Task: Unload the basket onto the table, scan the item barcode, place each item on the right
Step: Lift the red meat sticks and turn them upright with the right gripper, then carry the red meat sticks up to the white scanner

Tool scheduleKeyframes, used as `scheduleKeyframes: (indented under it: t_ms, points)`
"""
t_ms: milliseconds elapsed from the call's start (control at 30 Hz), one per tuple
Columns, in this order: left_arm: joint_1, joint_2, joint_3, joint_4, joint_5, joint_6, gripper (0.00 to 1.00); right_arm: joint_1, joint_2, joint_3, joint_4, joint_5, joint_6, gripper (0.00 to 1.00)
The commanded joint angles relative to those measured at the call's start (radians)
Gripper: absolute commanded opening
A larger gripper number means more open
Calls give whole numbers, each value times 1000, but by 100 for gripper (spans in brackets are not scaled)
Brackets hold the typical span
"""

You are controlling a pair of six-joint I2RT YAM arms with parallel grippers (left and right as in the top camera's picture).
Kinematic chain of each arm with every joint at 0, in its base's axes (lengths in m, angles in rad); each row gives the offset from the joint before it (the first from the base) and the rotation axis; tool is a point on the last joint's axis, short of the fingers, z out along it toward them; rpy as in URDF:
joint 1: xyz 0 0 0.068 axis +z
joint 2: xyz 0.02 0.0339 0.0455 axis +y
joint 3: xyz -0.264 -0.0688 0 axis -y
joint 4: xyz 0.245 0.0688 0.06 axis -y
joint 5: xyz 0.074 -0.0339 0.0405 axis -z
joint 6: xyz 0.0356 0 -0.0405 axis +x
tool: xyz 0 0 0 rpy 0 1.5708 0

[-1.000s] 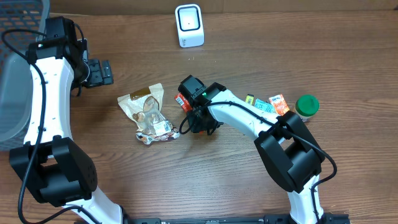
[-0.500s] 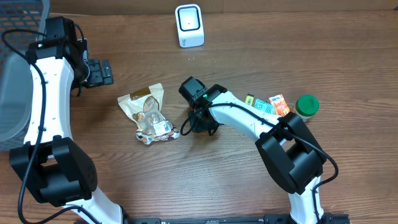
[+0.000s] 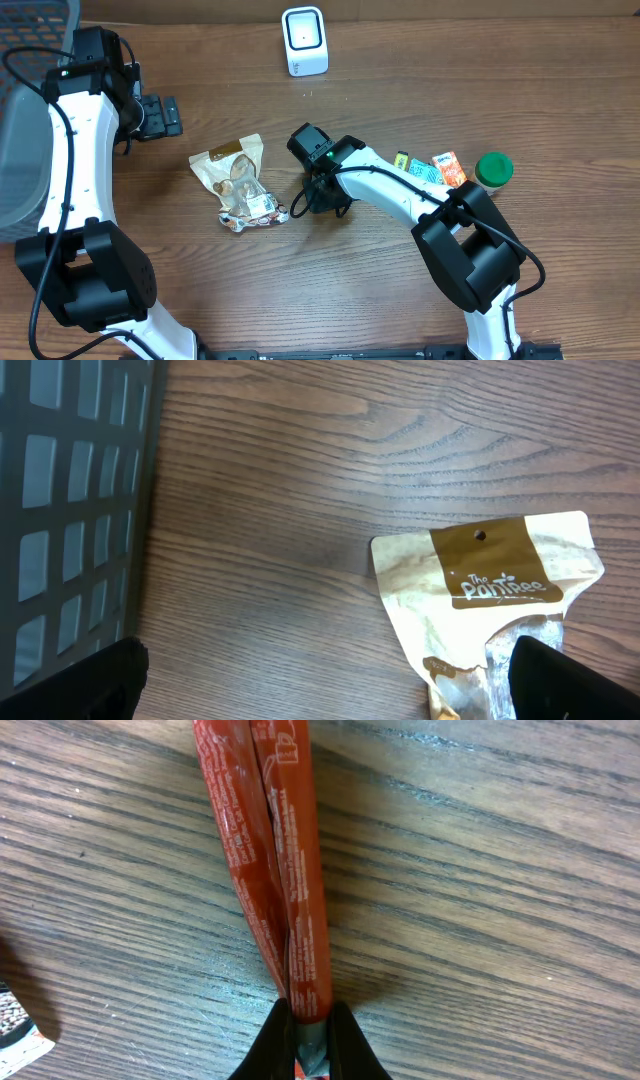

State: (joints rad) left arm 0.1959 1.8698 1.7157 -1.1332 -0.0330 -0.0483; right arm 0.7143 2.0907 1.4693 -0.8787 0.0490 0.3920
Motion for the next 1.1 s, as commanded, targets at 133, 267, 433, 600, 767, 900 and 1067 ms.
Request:
scheduleKeyframes:
  t_ms: [133, 267, 433, 600, 767, 900, 1067]
  points:
    - [-7, -19, 21, 1, 8, 15, 100, 0, -13, -19, 3, -6, 3, 4]
    - [-7, -19, 21, 1, 8, 15, 100, -2, -13, -14, 15, -6, 3, 4]
    - [-7, -19, 21, 1, 7, 15, 100, -3, -15, 24, 6, -6, -14, 4]
    - [-7, -19, 21, 1, 8, 15, 100, -3, -47, 86, -44, -5, -34, 3]
    - [-7, -19, 21, 1, 8, 15, 100, -3, -148, 94, -51, -8, -45, 3]
    - [-7, -19, 21, 1, 8, 15, 100, -3, -246, 94, -93, -85, -198, 3]
    - [-7, -19, 21, 1, 8, 15, 100, -3, -323, 94, -169, -274, -435, 4]
